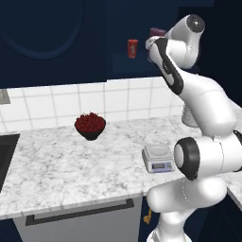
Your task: Pick the cereal and place it on the digital scale for weighing, and close the cabinet.
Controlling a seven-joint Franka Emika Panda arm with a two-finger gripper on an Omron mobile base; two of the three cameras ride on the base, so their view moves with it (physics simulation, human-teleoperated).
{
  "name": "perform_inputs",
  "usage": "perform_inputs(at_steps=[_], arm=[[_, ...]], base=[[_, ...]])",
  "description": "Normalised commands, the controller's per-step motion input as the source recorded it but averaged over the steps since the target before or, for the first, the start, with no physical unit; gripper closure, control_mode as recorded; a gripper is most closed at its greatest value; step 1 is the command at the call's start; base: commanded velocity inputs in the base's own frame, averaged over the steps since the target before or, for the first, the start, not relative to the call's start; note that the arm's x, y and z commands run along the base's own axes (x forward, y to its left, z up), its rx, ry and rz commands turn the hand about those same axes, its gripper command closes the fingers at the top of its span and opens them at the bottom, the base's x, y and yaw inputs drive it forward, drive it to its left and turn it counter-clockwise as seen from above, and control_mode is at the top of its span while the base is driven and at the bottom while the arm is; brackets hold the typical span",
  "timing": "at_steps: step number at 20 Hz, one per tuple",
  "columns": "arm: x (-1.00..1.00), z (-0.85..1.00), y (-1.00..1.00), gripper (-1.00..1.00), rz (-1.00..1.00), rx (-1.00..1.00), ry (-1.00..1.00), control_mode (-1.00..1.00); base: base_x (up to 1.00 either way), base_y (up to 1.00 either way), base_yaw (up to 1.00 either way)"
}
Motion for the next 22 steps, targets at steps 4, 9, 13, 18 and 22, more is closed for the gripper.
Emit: perform_inputs(at_steps=[4, 9, 13, 18, 22], arm=[[0.43, -0.05, 0.0, -1.0, 0.0, 0.0, 0.0, -1.0], [0.32, -0.02, 0.0, -1.0, 0.01, 0.0, 0.0, -1.0], [0.27, -0.04, 0.0, -1.0, 0.02, 0.0, 0.0, -1.0], [0.04, -0.01, 0.0, 1.0, 0.0, 0.0, 0.0, -1.0], [-0.03, 0.0, 0.0, 1.0, 0.0, 0.0, 0.0, -1.0]], base=[[0.0, 0.0, 0.0], [0.0, 0.0, 0.0], [0.0, 0.0, 0.0], [0.0, 0.0, 0.0], [0.0, 0.0, 0.0]])
